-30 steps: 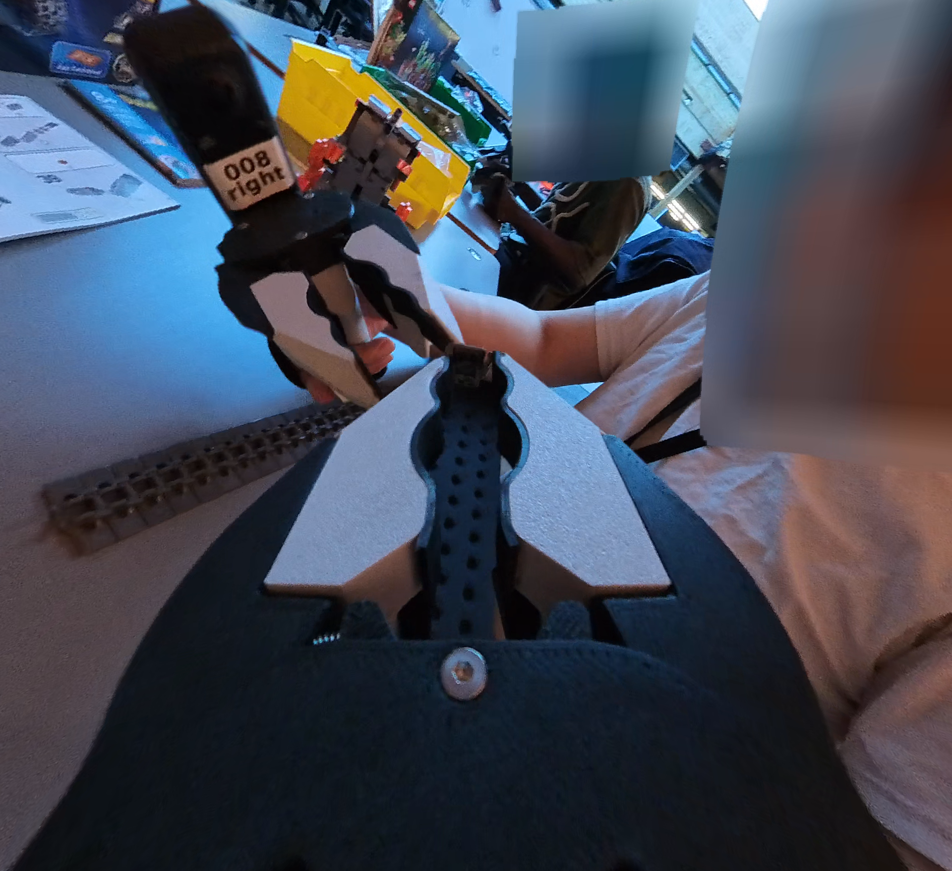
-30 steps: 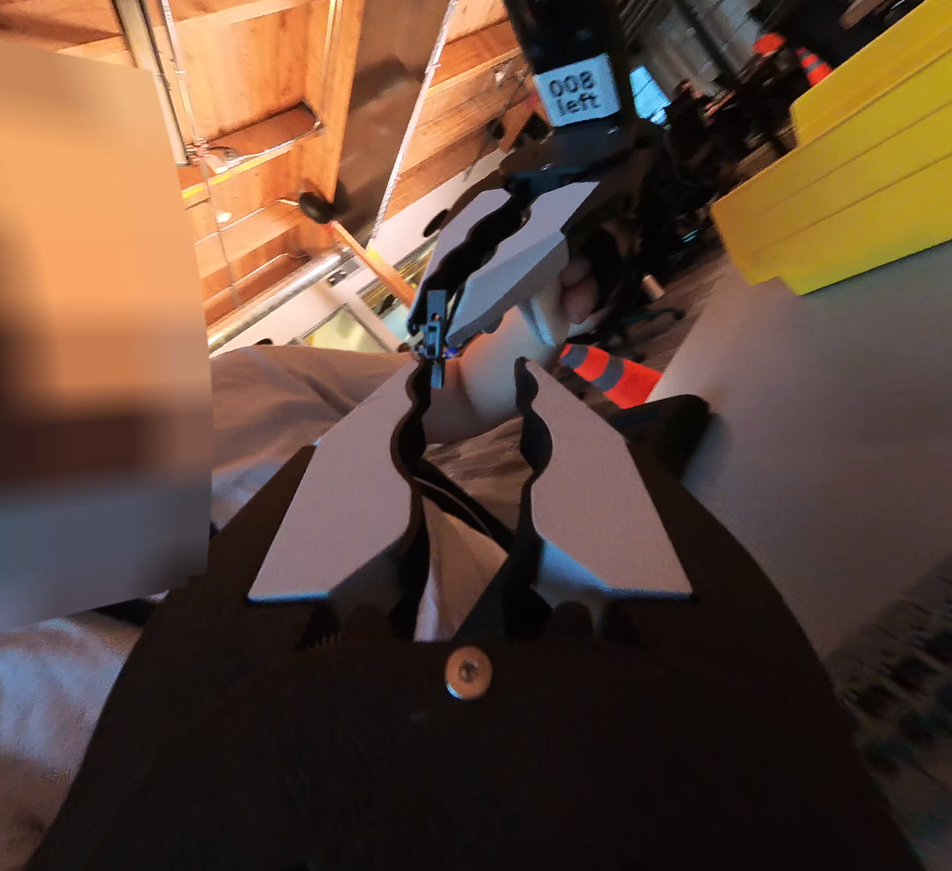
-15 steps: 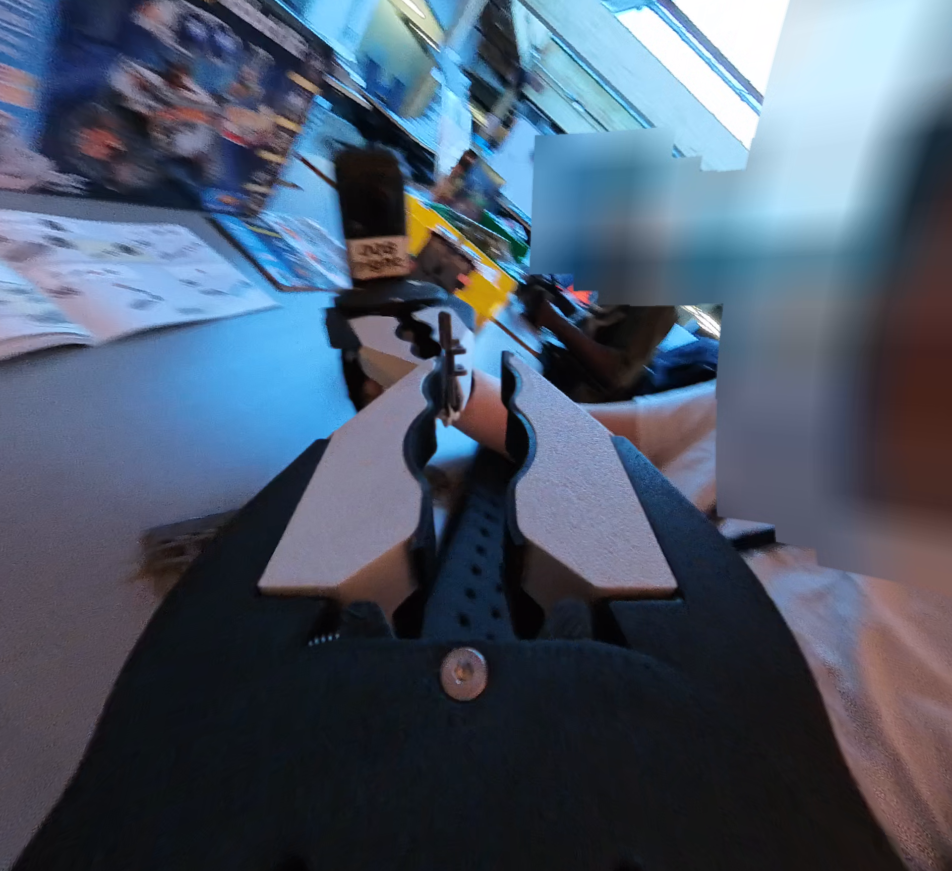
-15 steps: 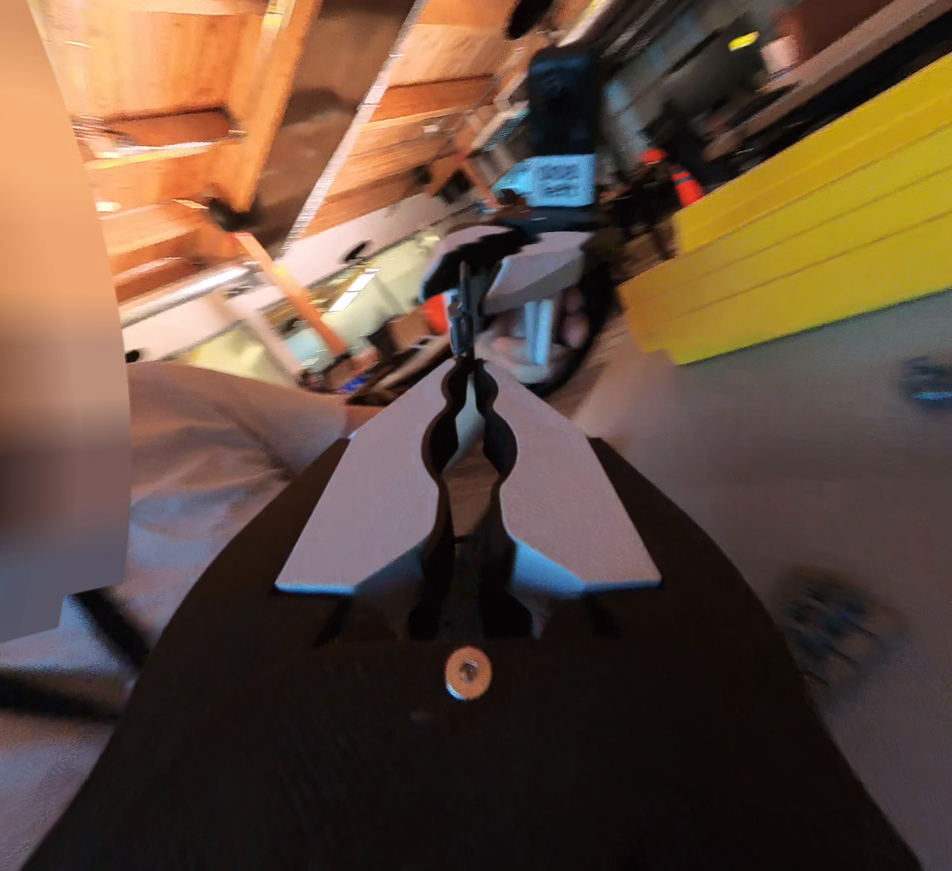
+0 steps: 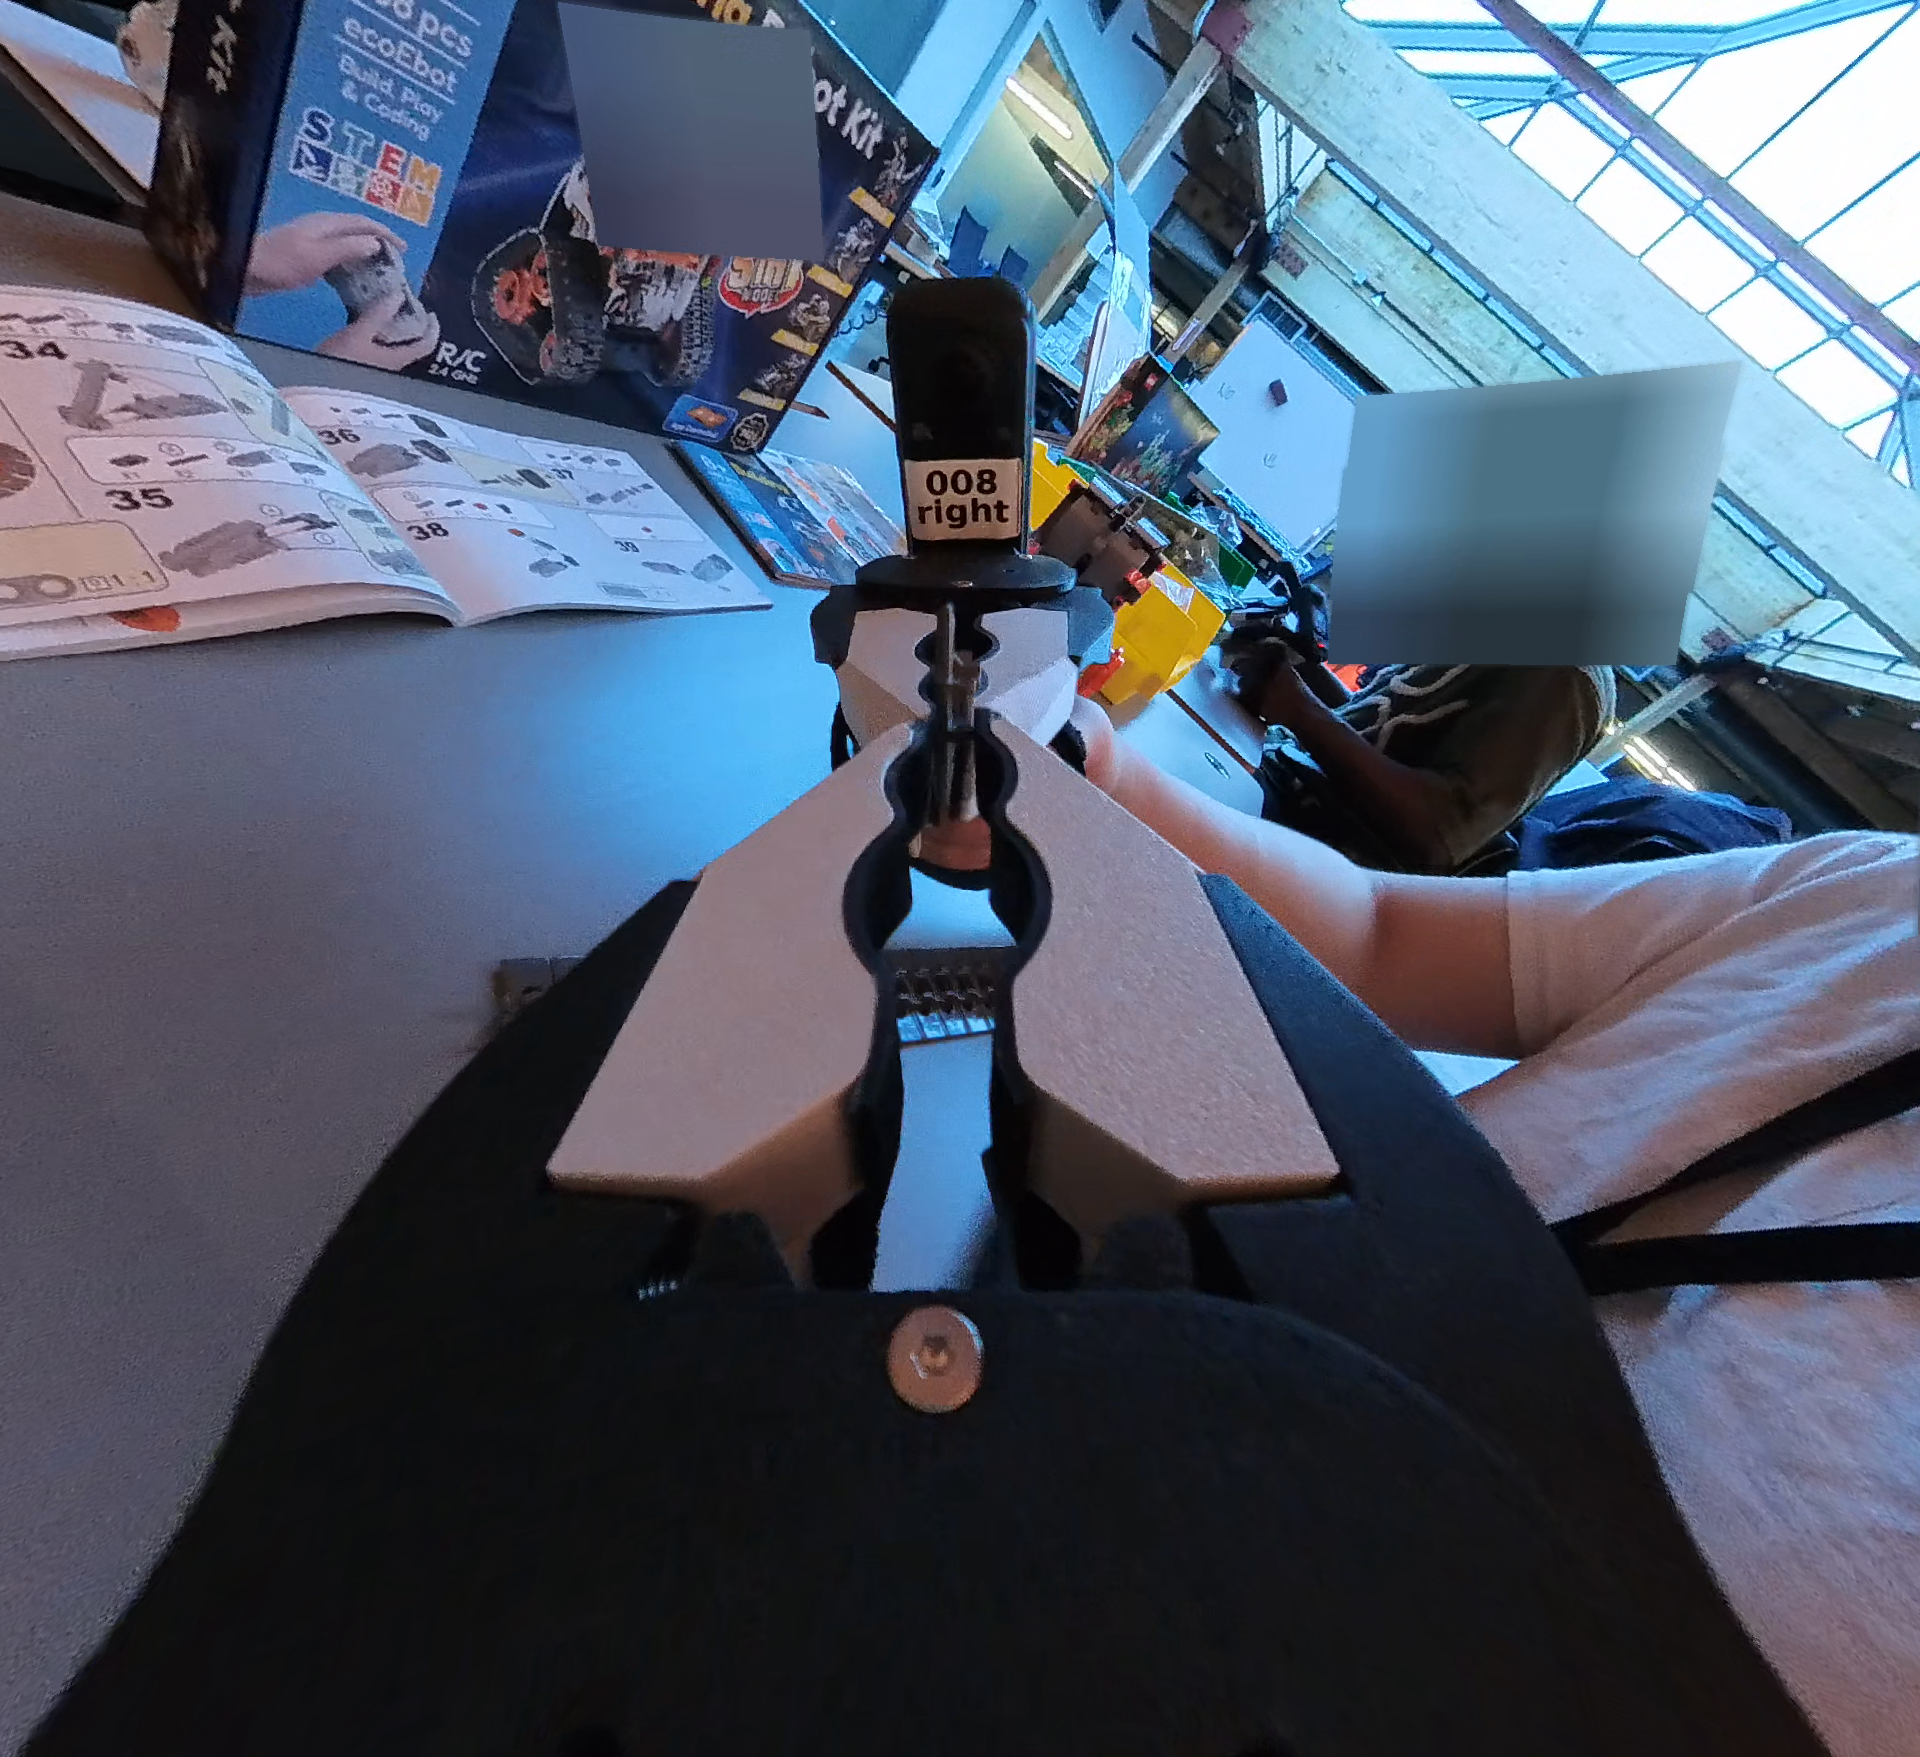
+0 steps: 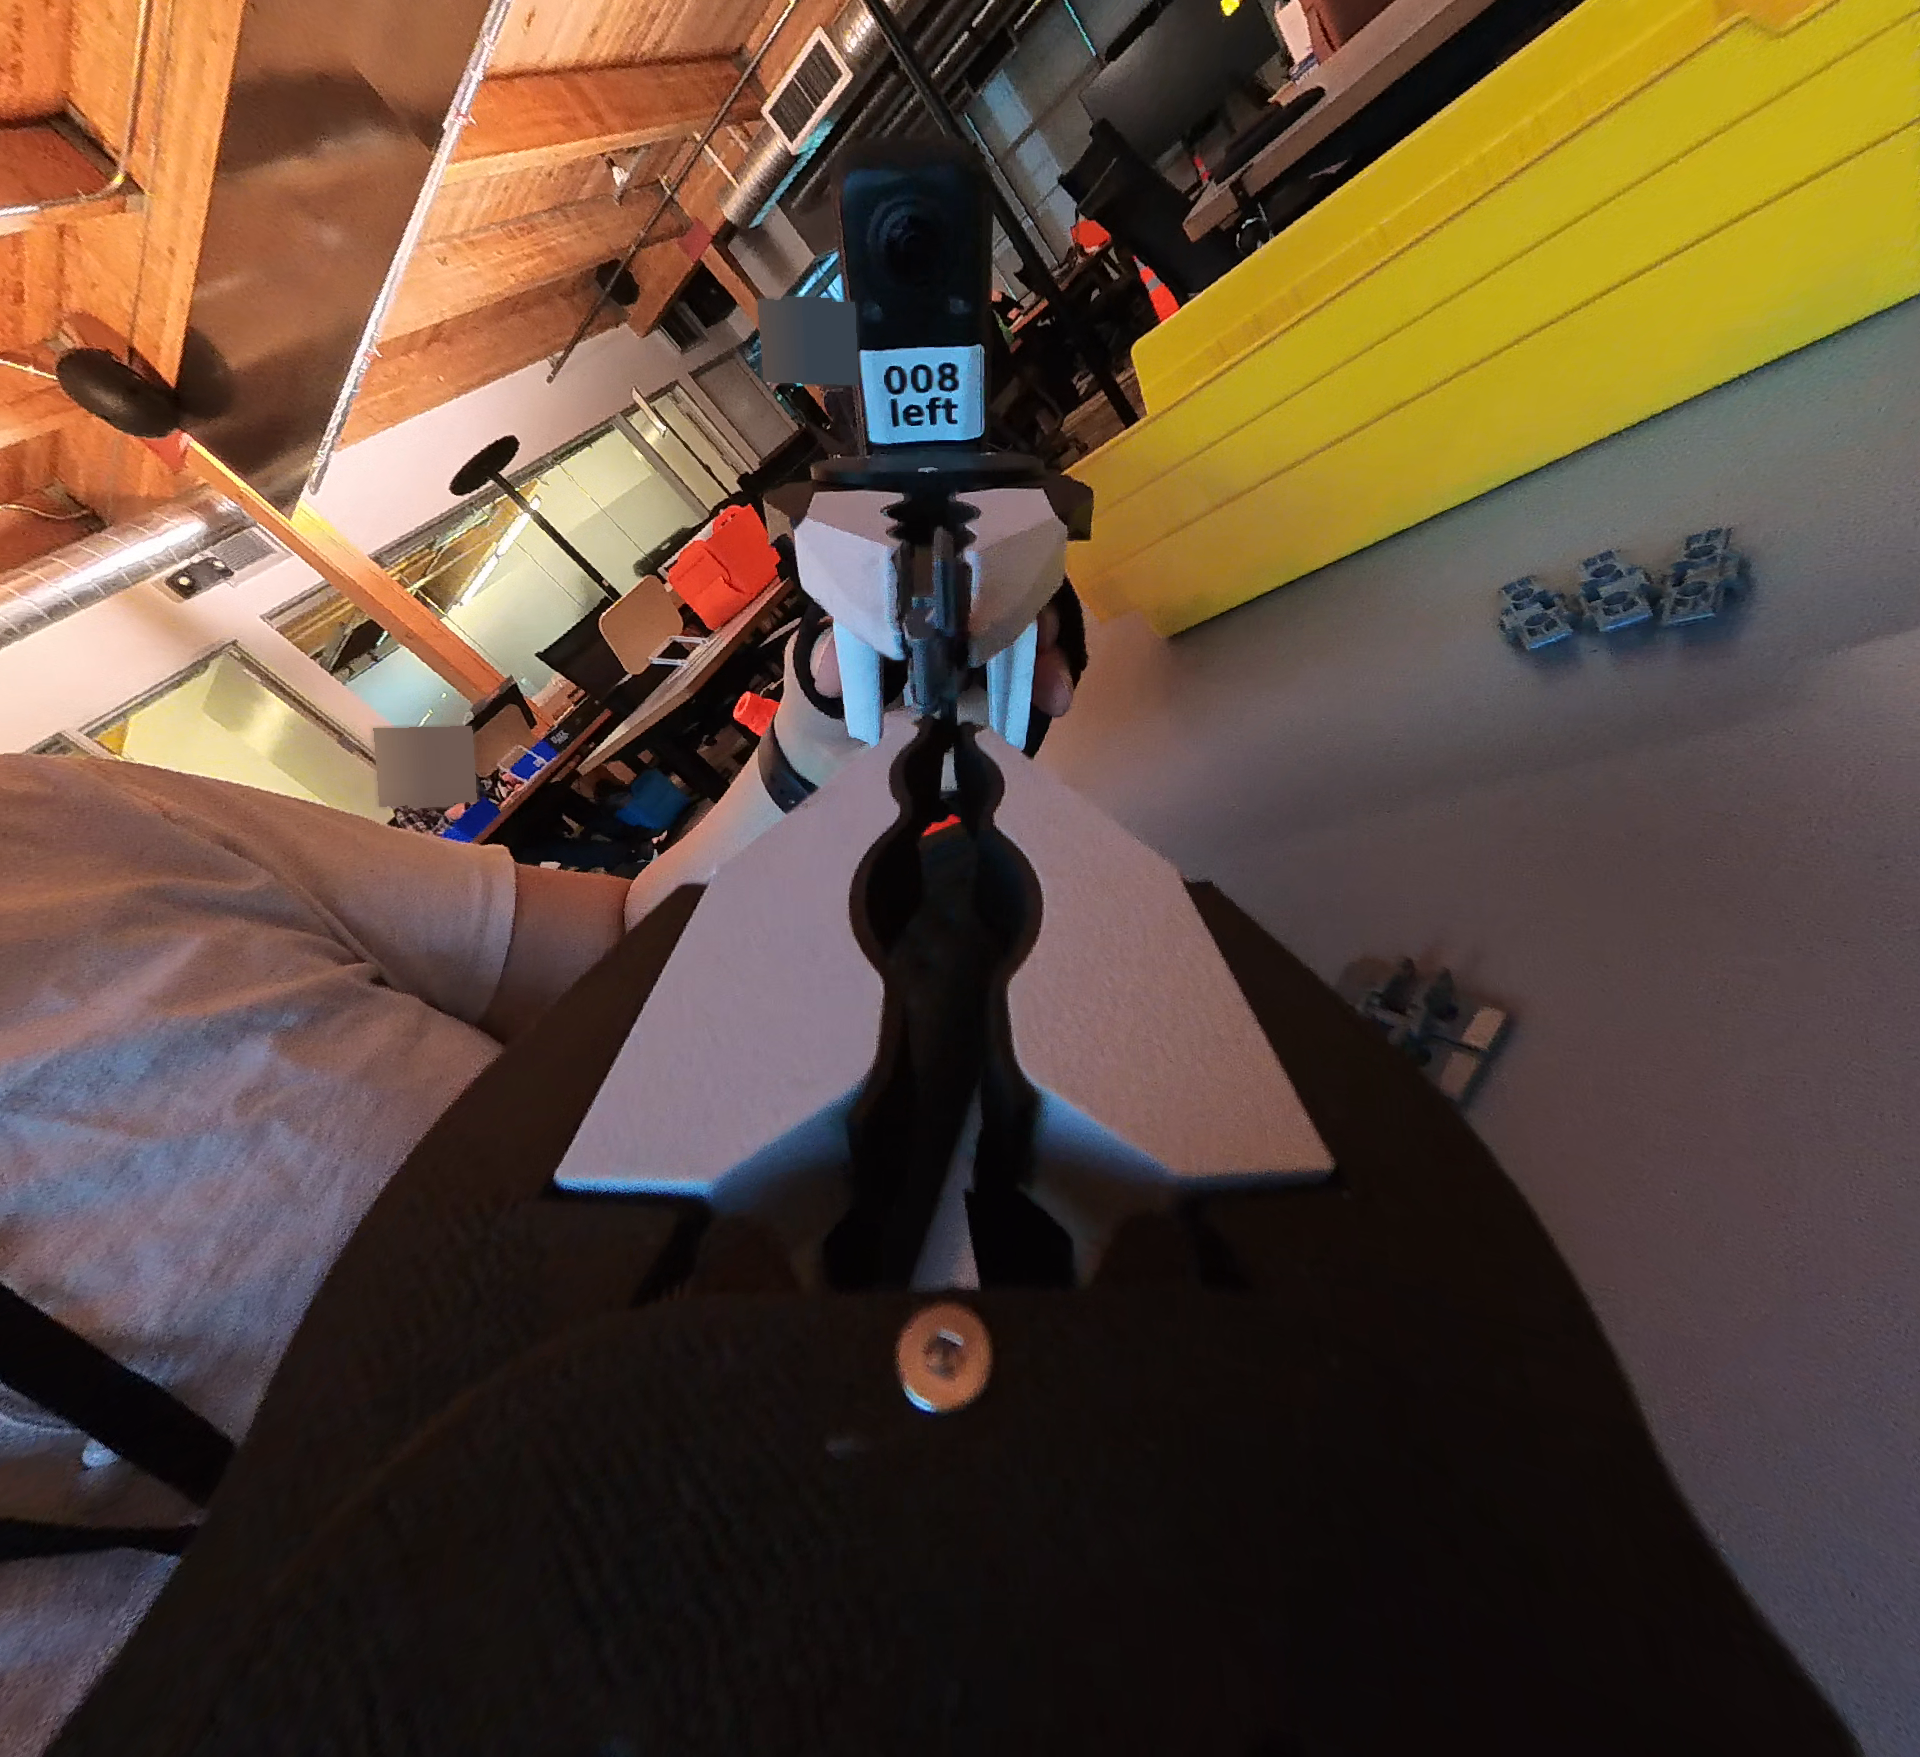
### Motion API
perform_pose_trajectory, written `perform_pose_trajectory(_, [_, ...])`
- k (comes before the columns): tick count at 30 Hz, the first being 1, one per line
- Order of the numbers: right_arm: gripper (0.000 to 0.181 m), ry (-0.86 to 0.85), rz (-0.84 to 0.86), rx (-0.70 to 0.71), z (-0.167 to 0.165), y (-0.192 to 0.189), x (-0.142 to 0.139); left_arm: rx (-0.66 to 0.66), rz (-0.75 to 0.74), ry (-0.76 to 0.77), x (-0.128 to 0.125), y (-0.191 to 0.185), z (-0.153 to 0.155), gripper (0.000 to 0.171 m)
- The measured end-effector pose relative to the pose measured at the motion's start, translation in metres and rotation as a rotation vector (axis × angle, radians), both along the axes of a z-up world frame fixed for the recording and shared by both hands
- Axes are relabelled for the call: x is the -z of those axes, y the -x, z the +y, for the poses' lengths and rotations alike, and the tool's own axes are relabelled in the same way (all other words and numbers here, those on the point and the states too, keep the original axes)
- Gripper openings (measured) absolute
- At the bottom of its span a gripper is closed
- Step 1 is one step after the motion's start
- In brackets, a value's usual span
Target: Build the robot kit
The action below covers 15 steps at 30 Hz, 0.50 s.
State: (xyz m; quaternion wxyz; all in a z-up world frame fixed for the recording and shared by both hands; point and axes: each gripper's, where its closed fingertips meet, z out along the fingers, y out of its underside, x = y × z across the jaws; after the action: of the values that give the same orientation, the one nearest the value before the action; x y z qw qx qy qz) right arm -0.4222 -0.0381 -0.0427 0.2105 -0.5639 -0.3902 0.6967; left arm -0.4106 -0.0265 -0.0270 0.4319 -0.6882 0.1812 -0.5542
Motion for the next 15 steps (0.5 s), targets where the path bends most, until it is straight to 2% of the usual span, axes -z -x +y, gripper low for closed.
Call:
perform_pose_trajectory(5, [0.000, -0.009, -0.035, -0.004, -0.002, 0.004, 0.008, 0.027, 0.000, 0.015, 0.006, -0.003, -0.003, 0.011])
perform_pose_trajectory(6, [0.000, -0.013, -0.039, -0.008, -0.004, 0.005, 0.009, 0.024, 0.009, 0.020, 0.009, -0.003, -0.002, 0.006])
perform_pose_trajectory(10, [0.001, -0.045, -0.059, 0.020, -0.002, 0.008, 0.013, -0.010, 0.011, 0.023, 0.013, 0.000, 0.000, 0.006])
perform_pose_trajectory(13, [0.026, -0.139, -0.087, 0.073, 0.002, 0.010, 0.017, -0.029, 0.051, 0.021, 0.021, 0.003, 0.000, 0.006])
perform_pose_trajectory(15, [0.030, -0.226, -0.123, 0.094, 0.005, 0.009, 0.023, -0.053, 0.080, 0.020, 0.026, 0.008, 0.000, 0.006])
